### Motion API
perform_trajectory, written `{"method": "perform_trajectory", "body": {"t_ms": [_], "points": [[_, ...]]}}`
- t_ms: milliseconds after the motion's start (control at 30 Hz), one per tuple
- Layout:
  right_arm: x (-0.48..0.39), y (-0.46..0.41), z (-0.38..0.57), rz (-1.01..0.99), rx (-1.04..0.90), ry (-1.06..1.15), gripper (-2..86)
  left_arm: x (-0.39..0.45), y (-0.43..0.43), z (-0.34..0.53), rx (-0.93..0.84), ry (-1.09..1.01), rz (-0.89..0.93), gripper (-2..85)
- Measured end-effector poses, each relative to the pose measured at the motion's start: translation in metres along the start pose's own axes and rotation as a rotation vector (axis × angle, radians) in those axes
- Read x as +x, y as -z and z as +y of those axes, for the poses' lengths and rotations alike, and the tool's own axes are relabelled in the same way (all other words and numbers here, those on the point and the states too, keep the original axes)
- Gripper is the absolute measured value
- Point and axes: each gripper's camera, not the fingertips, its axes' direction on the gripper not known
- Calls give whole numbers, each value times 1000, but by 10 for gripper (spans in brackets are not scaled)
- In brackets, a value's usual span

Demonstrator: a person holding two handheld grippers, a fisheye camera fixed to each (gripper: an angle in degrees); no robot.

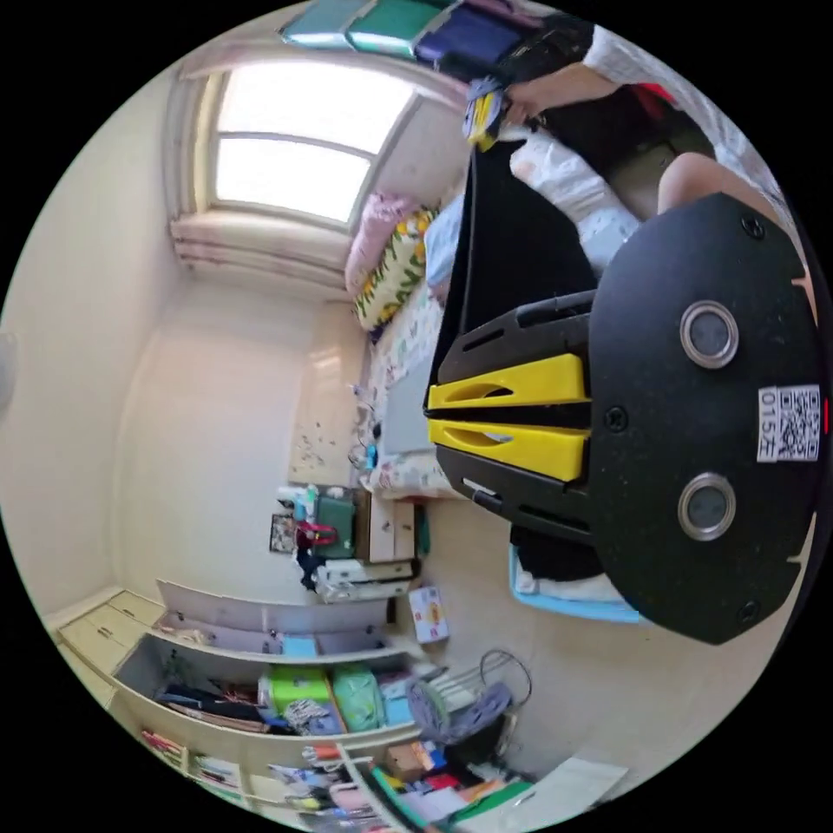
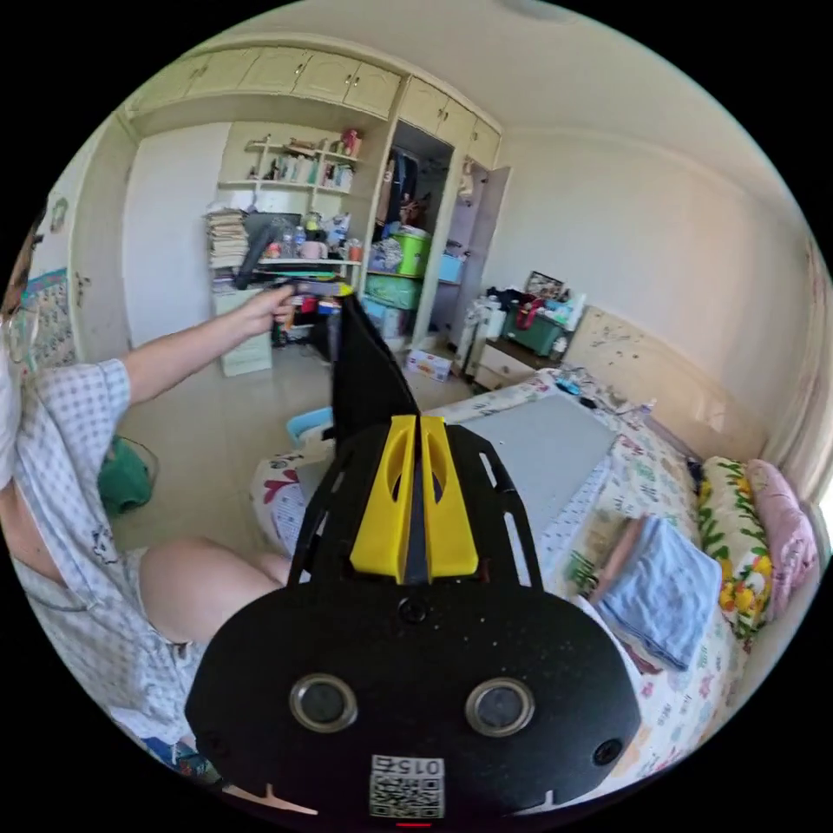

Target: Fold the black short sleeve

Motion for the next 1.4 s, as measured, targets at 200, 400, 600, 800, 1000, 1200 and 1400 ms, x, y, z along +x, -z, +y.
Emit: {"method": "perform_trajectory", "body": {"t_ms": [200, 400, 600, 800, 1000, 1200, 1400], "points": [[-62, -118, -2, -264, -7, 159, 0, 222, -5, -89, 258, -250, 638, 0], [-82, -159, 73, -331, -170, 179, 36, 410, -113, 70, -255, -553, 1373, 13], [-49, -143, 138, -310, -268, 115, 65, 270, -230, 235, -473, -174, 1341, 53], [64, -187, 125, -24, -109, -167, 94, 88, -205, 317, -316, 123, 914, 95], [138, -358, 82, 17, -242, -313, 141, 66, -232, 363, -386, 88, 681, 114], [141, -437, 96, -44, -414, -295, 60, 122, -270, 405, -571, -162, 639, 48], [81, -303, 175, 158, -277, -411, 12, 141, -240, 443, -563, -267, 704, -7]]}}
